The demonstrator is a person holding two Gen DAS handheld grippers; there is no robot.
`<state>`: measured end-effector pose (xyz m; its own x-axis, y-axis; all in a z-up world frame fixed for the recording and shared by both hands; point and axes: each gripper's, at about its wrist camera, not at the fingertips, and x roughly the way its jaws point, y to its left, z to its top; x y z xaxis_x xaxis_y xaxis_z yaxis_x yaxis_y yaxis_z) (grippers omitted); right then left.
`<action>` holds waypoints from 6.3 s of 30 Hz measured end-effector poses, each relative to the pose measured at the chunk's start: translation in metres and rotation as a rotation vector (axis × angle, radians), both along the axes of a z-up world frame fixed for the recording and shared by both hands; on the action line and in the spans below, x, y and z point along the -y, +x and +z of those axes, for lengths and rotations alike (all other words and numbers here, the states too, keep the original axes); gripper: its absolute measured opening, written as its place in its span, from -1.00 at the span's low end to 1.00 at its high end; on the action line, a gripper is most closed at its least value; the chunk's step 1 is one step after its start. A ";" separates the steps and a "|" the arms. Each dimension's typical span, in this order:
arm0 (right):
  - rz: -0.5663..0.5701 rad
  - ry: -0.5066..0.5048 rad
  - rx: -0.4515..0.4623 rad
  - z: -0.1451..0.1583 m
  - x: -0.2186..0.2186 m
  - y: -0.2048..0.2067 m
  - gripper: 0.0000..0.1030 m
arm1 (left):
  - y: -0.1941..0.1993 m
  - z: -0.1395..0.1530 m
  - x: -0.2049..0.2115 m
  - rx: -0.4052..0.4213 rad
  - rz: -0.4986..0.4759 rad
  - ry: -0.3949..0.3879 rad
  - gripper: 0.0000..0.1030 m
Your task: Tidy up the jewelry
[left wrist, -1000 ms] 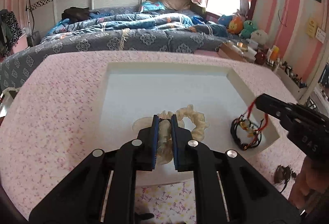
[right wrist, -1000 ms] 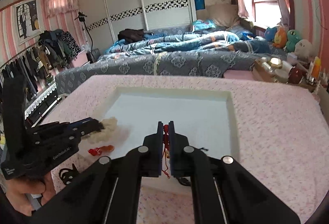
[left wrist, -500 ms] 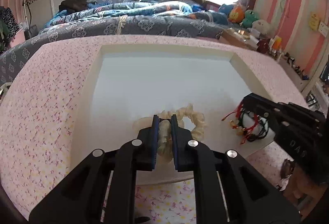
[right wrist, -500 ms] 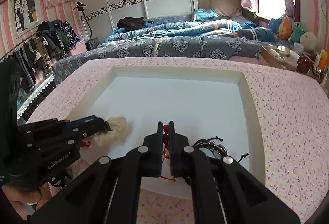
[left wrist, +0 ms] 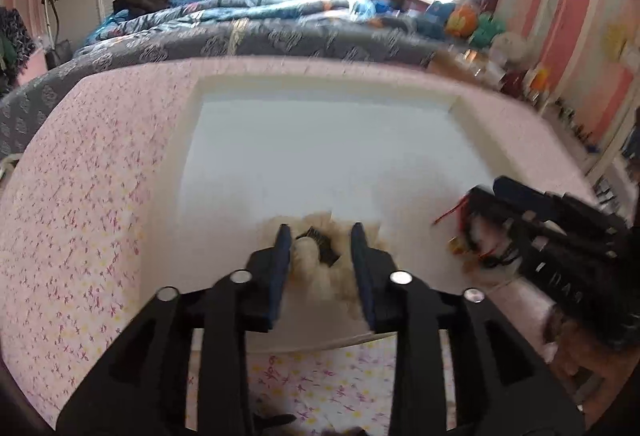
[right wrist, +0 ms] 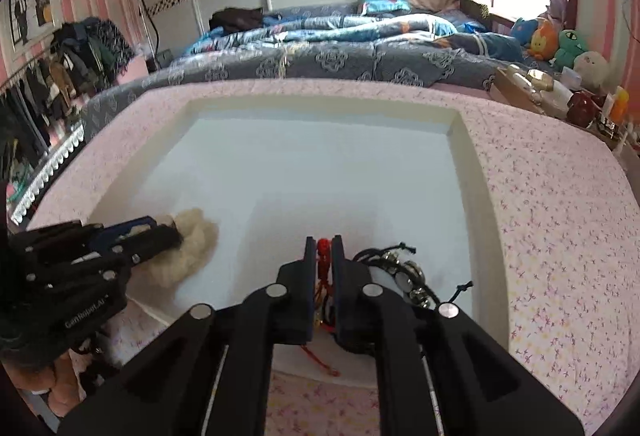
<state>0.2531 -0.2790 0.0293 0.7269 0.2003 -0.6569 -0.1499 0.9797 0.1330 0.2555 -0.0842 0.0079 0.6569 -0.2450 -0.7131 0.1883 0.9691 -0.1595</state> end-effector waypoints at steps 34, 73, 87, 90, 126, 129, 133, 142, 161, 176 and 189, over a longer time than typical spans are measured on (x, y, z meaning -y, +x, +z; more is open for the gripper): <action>-0.058 0.022 0.114 0.011 0.094 -0.164 0.26 | -0.145 -0.012 -0.035 0.092 -0.008 0.140 0.07; -0.018 -0.056 -0.098 -0.040 0.087 -0.149 -0.60 | -0.136 -0.036 -0.001 -0.030 -0.087 0.136 -0.88; -0.010 0.061 0.060 0.024 0.100 -0.164 -0.64 | -0.156 0.019 -0.015 0.094 -0.089 0.106 -0.88; -0.018 0.079 0.088 0.036 0.102 -0.160 -0.64 | -0.154 0.032 -0.016 0.117 -0.084 0.105 -0.88; 0.048 0.093 0.203 0.067 0.054 -0.058 -0.64 | -0.038 0.041 -0.028 0.138 0.006 0.075 -0.88; 0.070 0.115 0.219 0.060 0.053 -0.055 -0.64 | -0.034 0.032 -0.031 0.123 0.012 0.073 -0.88; 0.065 0.124 0.186 0.045 0.051 -0.046 -0.64 | -0.031 0.023 -0.035 0.111 0.023 0.074 -0.88; 0.050 0.071 0.130 0.017 0.045 -0.035 -0.64 | -0.022 0.004 -0.035 0.089 0.042 0.096 -0.88; 0.001 -0.049 0.077 -0.012 0.043 -0.023 -0.64 | -0.004 -0.024 -0.031 0.027 0.060 0.136 -0.88; 0.019 -0.051 0.048 -0.014 0.039 -0.024 -0.63 | 0.003 -0.030 -0.026 0.008 0.050 0.148 -0.88; 0.003 -0.046 0.053 -0.013 0.046 -0.018 -0.58 | -0.006 -0.031 -0.032 0.008 0.048 0.145 -0.87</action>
